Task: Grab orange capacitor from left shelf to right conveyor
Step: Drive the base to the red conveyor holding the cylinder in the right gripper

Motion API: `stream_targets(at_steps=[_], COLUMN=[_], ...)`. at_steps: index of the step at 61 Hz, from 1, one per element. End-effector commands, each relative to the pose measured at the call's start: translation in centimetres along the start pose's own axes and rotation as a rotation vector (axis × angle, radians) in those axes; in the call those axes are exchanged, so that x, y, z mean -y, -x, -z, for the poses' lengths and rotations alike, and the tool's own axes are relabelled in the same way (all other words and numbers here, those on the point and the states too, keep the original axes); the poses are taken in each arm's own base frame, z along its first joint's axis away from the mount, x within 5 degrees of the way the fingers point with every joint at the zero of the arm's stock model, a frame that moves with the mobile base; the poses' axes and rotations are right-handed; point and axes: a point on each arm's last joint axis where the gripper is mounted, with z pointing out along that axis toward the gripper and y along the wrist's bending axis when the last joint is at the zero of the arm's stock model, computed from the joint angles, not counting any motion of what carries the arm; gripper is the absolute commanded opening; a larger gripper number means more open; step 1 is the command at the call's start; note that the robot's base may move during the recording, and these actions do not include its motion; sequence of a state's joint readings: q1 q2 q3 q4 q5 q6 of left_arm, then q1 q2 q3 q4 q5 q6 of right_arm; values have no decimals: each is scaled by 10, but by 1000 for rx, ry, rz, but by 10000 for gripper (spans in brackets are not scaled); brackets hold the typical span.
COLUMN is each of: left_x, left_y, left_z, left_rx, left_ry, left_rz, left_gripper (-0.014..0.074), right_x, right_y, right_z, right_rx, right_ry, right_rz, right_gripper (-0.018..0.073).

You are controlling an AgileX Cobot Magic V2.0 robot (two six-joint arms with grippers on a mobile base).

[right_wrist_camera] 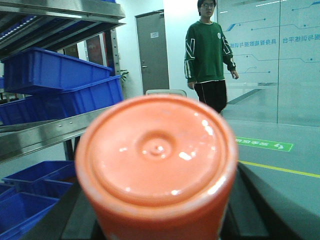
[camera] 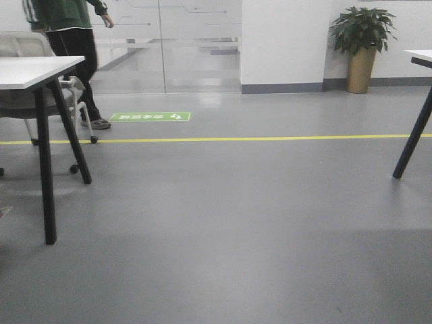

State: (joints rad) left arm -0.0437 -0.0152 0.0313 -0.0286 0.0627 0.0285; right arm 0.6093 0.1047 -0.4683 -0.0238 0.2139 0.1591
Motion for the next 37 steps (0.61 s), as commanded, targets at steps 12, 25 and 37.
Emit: stream_targets(at_steps=[12, 25, 37], left_x=[0, 0, 0], left_y=[0, 0, 0], left_z=[0, 0, 0], left_rx=[71, 71, 71], left_ry=[-2, -2, -2], left_rz=[10, 10, 10], left_gripper=[-125, -125, -125], right_x=[-2, -2, -2], right_y=[16, 16, 16], right_z=[0, 0, 0], right_rx=[99, 99, 98], right_ry=[16, 16, 16], right_rz=[5, 5, 5], right_gripper=[46, 46, 46])
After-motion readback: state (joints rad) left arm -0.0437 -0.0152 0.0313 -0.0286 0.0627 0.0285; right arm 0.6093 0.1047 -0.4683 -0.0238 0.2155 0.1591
